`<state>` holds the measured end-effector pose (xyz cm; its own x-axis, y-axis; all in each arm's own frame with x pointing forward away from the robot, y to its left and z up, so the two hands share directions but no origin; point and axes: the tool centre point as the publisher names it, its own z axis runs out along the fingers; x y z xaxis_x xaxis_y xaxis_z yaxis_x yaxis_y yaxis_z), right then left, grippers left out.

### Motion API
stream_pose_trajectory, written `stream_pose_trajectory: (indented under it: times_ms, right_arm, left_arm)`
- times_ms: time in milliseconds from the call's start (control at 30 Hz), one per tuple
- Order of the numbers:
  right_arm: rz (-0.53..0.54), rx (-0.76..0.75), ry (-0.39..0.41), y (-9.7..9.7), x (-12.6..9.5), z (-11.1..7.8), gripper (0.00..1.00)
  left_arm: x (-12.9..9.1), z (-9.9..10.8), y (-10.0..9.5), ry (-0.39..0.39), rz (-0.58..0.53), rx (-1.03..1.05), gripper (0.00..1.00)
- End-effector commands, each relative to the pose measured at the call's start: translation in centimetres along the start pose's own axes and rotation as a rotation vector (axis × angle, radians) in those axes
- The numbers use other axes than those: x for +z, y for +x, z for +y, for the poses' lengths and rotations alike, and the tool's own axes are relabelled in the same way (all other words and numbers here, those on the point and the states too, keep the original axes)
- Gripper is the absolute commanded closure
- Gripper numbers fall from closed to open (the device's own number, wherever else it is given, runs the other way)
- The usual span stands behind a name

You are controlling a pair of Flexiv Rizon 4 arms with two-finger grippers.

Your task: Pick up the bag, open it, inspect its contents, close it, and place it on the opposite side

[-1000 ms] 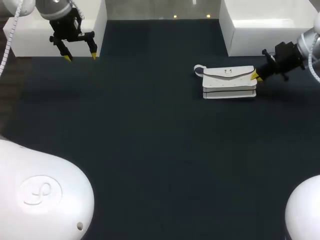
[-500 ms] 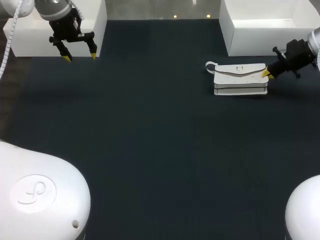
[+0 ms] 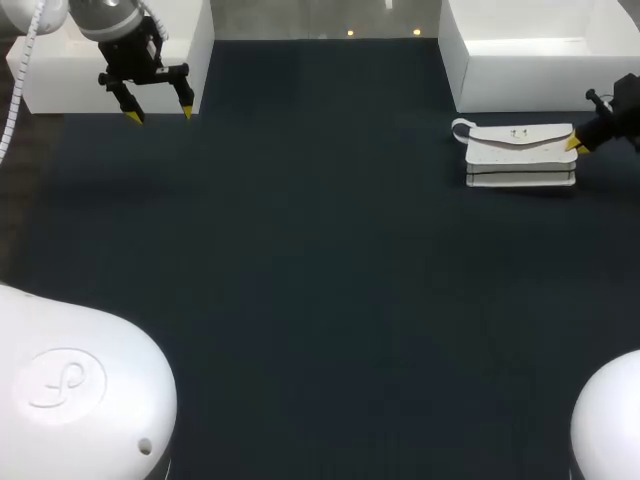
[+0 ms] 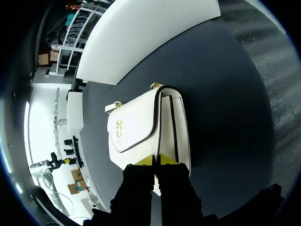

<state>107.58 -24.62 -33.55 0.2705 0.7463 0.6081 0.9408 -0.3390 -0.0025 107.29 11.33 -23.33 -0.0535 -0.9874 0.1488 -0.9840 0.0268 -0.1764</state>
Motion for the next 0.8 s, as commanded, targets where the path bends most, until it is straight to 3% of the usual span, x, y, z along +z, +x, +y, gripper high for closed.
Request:
stream_pose_trajectory:
  times_ms: [33,533,800]
  right_arm:
    - [-0.017,0.001,0.037,-0.5,-0.6,1.3,1.0]
    - [-0.097,0.056,0.062,-2.1,-2.5,4.9,1.0]
    - [-0.077,0.077,0.056,-2.0,-2.5,5.5,1.0]
  left_arm:
    - [0.0,0.0,0.0,-0.001,-0.001,0.0,0.0]
    - [0.0,0.0,0.0,-0.001,-0.001,0.0,0.0]
    - [0.0,0.0,0.0,-0.001,-0.001,0.0,0.0]
